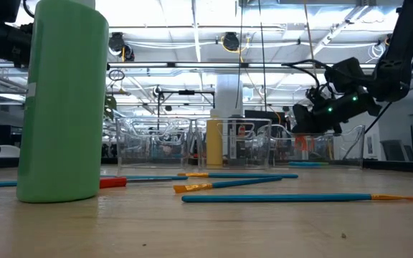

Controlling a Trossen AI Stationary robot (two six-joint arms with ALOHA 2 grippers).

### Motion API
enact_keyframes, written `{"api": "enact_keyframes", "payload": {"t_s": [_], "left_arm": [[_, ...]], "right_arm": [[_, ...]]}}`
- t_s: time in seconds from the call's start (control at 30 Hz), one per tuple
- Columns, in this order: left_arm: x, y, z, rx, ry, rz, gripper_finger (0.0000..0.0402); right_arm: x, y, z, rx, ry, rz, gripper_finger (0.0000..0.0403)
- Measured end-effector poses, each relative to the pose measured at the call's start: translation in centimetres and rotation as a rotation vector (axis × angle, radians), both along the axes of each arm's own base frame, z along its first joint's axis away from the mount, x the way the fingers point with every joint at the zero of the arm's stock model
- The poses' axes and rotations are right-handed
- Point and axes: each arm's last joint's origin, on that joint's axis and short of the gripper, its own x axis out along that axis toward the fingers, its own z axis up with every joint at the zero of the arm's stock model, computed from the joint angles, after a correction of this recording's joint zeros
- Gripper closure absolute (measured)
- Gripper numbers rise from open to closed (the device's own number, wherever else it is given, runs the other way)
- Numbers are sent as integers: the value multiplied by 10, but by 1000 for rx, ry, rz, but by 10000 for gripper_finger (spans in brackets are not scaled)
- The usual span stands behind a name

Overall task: Pick & Place Paint Supplies
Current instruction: Put the orange scissors into the right transparent bin, then put the blue paint bottle into the middle transparent bin

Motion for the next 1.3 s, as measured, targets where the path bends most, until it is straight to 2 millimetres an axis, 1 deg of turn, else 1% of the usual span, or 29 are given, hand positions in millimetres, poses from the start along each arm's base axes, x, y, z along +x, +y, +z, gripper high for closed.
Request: {"api": "enact_keyframes", "payload": {"t_s": [0.17, 0.4, 0.73, 0.87, 1.13, 1.3], "left_arm": [[0, 0, 0, 0, 0, 0, 204], [0, 0, 0, 0, 0, 0, 204], [0, 0, 0, 0, 0, 0, 204], [0, 0, 0, 0, 0, 0, 204], [0, 0, 0, 0, 0, 1, 204], [0, 0, 0, 0, 0, 0, 204]], "right_arm": [[1, -1, -4, 19, 12, 1, 373], [1, -1, -5, 31, 19, 3, 356], [1, 0, -5, 31, 21, 3, 359], [1, 0, -5, 27, 26, 6, 335], [1, 0, -5, 35, 11, 33, 256], [2, 0, -2, 24, -29, 39, 229]]}}
